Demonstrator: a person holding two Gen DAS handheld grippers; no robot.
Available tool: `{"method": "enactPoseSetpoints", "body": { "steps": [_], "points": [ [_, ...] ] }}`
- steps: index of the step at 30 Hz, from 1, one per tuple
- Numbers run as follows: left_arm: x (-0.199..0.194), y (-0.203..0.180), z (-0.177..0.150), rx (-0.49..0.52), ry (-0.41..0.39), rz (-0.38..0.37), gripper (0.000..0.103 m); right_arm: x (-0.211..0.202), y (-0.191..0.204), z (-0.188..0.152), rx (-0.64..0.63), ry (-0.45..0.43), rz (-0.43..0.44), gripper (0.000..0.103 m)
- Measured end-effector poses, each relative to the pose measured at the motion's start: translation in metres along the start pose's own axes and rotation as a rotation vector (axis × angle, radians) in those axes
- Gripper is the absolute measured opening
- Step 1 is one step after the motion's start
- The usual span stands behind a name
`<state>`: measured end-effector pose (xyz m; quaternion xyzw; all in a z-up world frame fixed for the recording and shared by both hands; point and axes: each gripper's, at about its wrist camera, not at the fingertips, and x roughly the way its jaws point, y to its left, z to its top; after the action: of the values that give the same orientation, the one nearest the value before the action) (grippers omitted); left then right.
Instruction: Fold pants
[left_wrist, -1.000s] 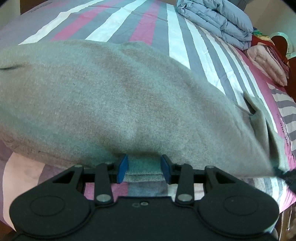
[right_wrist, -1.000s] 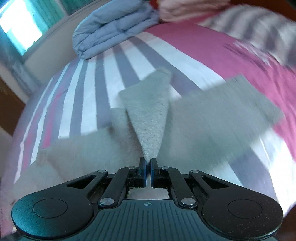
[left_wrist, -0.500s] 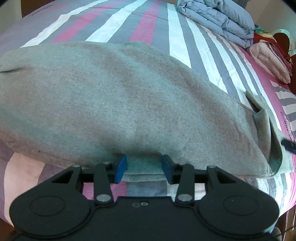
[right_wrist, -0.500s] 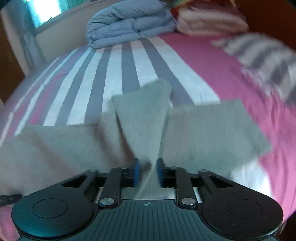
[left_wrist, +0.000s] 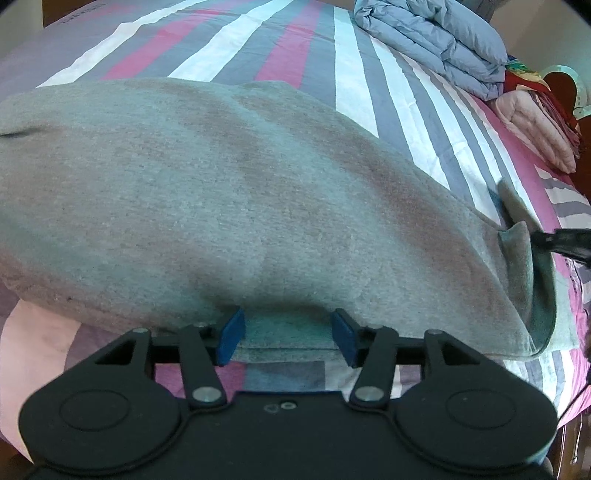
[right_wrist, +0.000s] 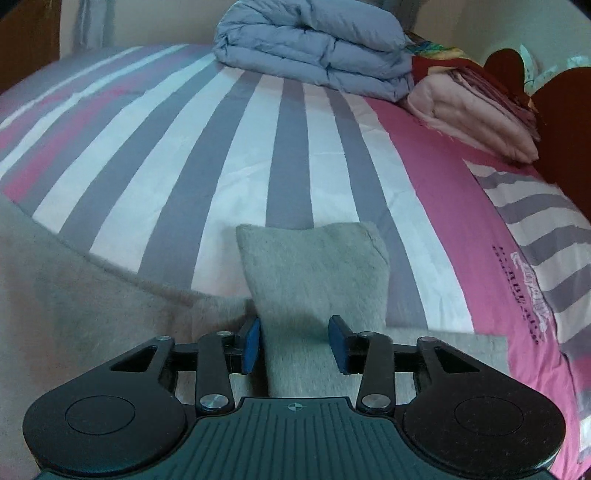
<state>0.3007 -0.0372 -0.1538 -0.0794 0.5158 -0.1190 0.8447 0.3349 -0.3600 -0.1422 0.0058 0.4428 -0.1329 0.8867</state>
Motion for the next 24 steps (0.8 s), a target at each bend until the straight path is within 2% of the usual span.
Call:
{"method": "enactPoseSetpoints", "body": {
  "steps": [5, 8, 13, 15, 20, 24],
  "points": [
    [0.001, -0.001, 0.001, 0.014, 0.002, 0.002, 0.045, -0.035, -0.061, 0.000, 0.224, -0.101, 0.044, 0.004],
    [0.002, -0.003, 0.001, 0.017, 0.001, 0.005, 0.045, -0.065, -0.110, -0.018, 0.357, -0.165, 0.057, 0.004],
    [0.002, -0.010, -0.001, 0.037, -0.003, 0.030, 0.045, -0.045, -0.168, -0.091, 0.576, -0.014, 0.071, 0.004],
    [0.002, -0.012, -0.002, 0.042, -0.003, 0.040, 0.045, -0.039, -0.186, -0.115, 0.703, 0.002, 0.128, 0.004],
    [0.003, -0.018, -0.002, 0.048, -0.002, 0.065, 0.046, -0.022, -0.216, -0.130, 0.854, -0.006, 0.235, 0.007],
    [0.003, -0.020, -0.002, 0.049, -0.004, 0.075, 0.046, -0.013, -0.236, -0.133, 0.965, -0.007, 0.239, 0.008]
  ]
}}
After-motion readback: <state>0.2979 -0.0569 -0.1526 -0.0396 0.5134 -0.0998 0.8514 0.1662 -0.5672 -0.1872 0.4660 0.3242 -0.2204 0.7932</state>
